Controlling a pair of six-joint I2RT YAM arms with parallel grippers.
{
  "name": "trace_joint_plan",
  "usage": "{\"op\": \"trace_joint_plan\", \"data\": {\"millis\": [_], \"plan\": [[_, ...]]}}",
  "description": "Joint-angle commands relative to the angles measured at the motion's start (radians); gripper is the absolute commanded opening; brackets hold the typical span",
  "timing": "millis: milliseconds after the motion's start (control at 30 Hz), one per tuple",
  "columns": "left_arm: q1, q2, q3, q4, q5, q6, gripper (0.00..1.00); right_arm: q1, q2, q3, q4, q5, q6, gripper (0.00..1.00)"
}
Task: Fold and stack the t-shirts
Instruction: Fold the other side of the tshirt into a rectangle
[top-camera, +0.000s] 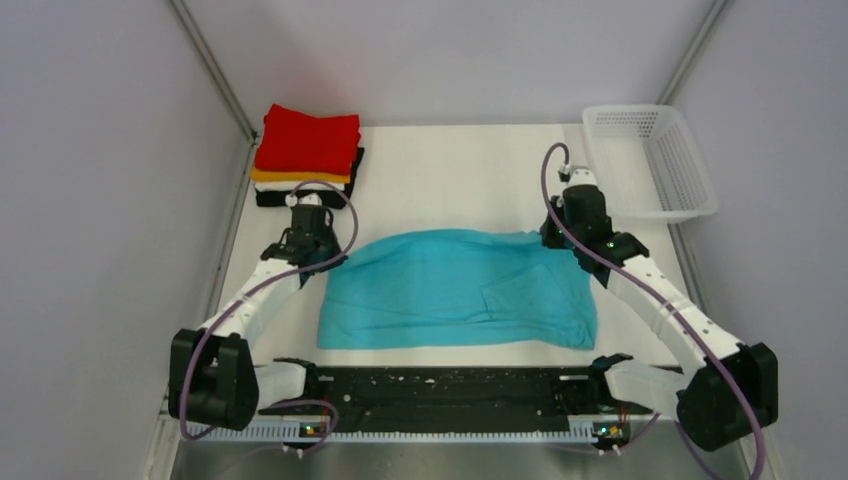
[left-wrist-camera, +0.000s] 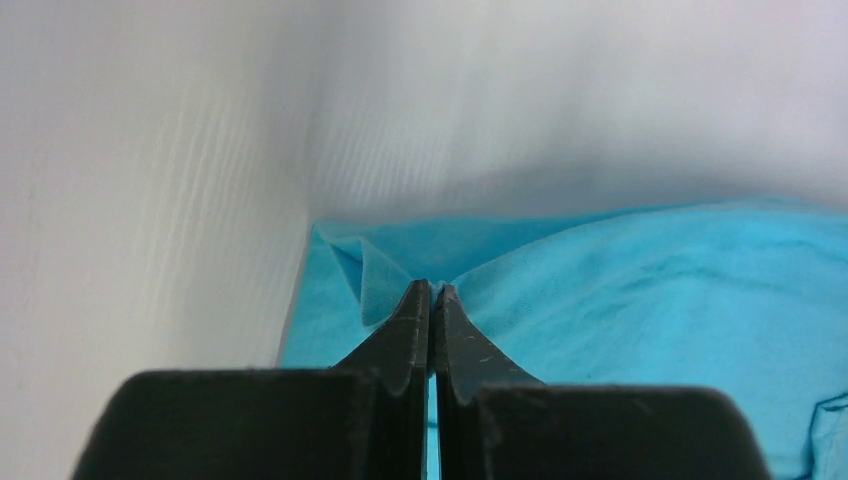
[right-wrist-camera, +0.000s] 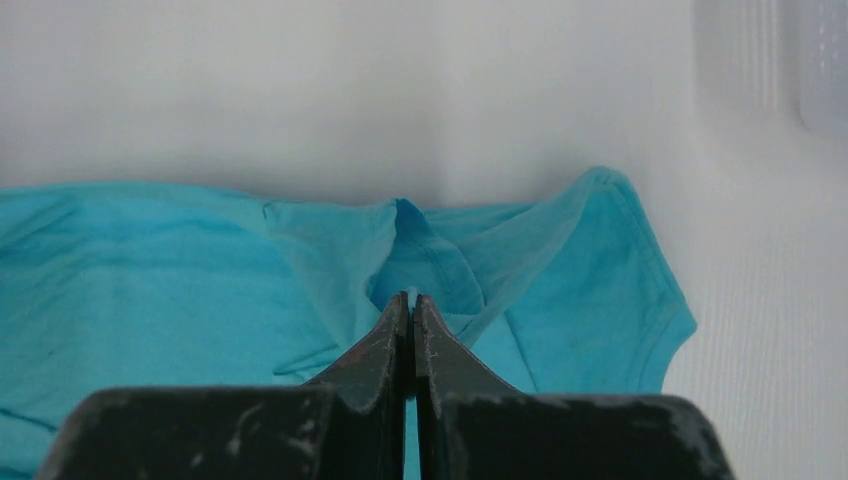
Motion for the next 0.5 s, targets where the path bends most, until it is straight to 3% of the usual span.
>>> {"op": "trace_joint_plan", "data": {"millis": [0,200,467], "plan": [[-0.002,-0.136,-0.083,0.06,-0.032,-0.023,0.0,0.017,-0.159,-0.058,-0.1,-0.02,0.065,0.0],[-0.002,-0.276,-0.19,0.111,0.01,-0.037,0.0,0.02,-0.301,-0.131,-0.232,-0.062,0.099,0.0],[-0.002,-0.396,-0.295,0.141,-0.039,-0.073,0.0,0.02,-0.438,-0.189,-0.332,-0.081,0.148,0.0]]}}
